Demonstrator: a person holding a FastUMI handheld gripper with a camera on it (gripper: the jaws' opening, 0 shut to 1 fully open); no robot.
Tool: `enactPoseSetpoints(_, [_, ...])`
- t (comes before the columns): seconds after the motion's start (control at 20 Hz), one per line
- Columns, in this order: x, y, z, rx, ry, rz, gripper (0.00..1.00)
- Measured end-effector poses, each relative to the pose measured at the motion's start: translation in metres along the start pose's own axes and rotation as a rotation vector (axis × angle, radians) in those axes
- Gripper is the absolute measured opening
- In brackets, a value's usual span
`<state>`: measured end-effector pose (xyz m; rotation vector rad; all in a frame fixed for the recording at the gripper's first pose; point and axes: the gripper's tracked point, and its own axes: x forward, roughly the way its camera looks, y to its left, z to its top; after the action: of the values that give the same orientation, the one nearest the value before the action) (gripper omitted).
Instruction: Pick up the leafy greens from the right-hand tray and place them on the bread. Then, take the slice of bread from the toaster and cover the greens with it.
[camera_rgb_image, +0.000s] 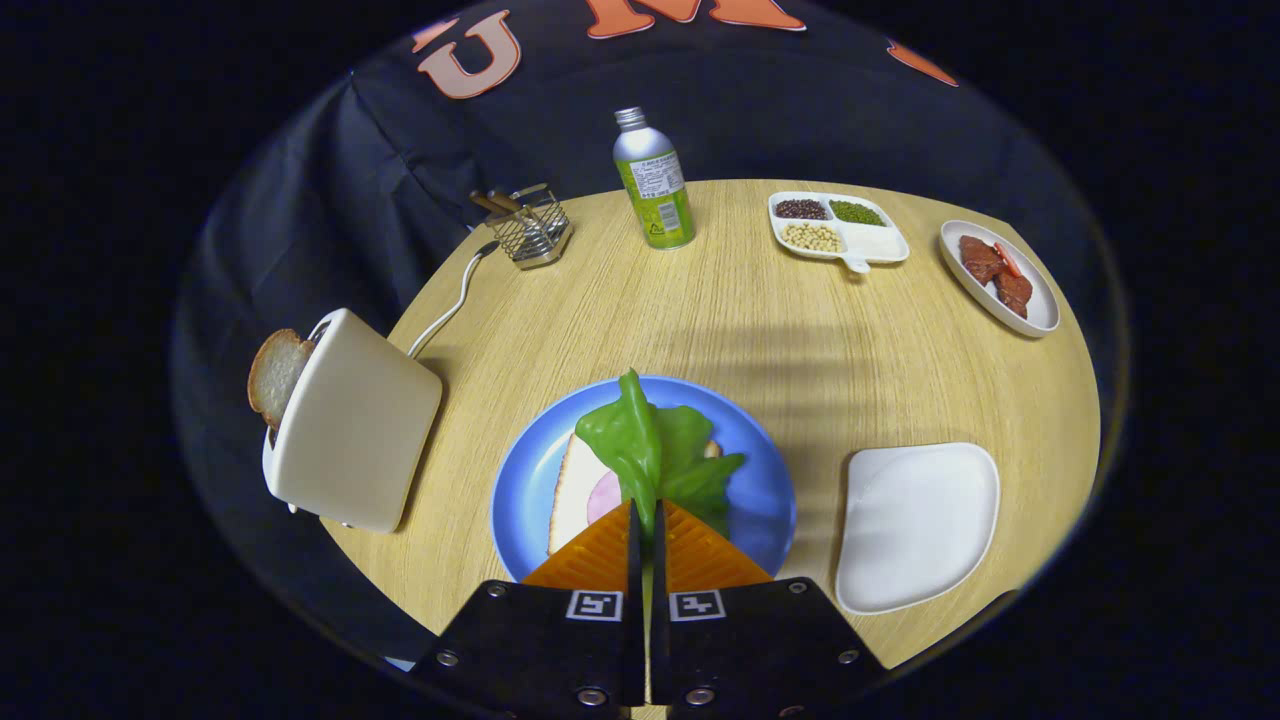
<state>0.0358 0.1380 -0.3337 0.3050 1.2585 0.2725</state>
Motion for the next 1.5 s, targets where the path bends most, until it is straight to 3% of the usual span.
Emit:
enactPoseSetpoints(0.35, [0.015,0.018,-0.006,0.012,0.037,0.006,0.08])
enactPoseSetpoints(0.45, [0.015,0.019,-0.005,-0.010,0.027,-0.006,0.12])
enactPoseSetpoints(0.6, [0.018,0.024,-0.007,-0.046,0.016,-0.026,0.30])
enactPoseSetpoints(0.85, [0.022,0.014,0.004,-0.060,-0.015,-0.081,0.35])
enactPoseSetpoints(1.05, [0.004,0.021,0.020,-0.054,-0.054,-0.071,0.35])
enactPoseSetpoints(1.5, [-0.071,0.092,0.062,-0.102,-0.158,0.031,0.57])
